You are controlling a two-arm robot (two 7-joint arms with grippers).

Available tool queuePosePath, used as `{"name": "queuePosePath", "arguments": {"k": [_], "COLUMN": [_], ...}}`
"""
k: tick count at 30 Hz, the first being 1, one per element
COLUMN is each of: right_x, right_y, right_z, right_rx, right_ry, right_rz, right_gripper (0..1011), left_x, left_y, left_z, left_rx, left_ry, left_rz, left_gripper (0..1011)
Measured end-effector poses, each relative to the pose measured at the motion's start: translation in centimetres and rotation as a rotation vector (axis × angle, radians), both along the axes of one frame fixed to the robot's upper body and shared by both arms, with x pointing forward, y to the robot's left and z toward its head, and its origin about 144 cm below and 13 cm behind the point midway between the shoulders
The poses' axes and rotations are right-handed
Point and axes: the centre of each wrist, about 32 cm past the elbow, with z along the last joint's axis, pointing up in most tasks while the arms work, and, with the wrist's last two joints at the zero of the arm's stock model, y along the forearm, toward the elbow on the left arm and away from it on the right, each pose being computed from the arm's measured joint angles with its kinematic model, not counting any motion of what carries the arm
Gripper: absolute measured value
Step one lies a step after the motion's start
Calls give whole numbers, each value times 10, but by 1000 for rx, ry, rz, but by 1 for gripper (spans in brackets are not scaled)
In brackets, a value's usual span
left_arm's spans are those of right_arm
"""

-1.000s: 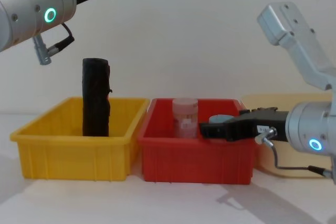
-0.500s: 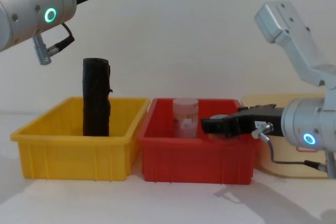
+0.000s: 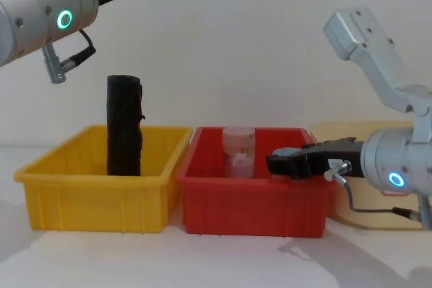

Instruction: Pick up the garbage bag with the one hand and transfer it to the other hand.

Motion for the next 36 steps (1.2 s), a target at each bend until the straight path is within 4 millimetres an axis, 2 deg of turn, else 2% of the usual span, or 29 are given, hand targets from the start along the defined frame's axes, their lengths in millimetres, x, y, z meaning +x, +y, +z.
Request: {"name": "queuePosePath", "arguments": {"k": [11, 22, 28, 36], "right_x": [0, -1, 2, 7], "right_y": [-1, -7, -19, -36], "right_z": [6, 30, 49, 62], "right_rx": [9, 87, 148, 177], "right_ry": [-11, -112, -205, -280], "right_rz": [-11, -9, -28, -89], "right_gripper": [665, 665, 665, 665], "left_x": [0, 0, 0, 0], "left_y": [0, 0, 0, 0], "left_z": [0, 0, 0, 0], "left_rx": [0, 0, 0, 0], "left_ry": [0, 0, 0, 0], "left_rz": [0, 0, 0, 0], "left_gripper": [1001, 1001, 1001, 1001]}}
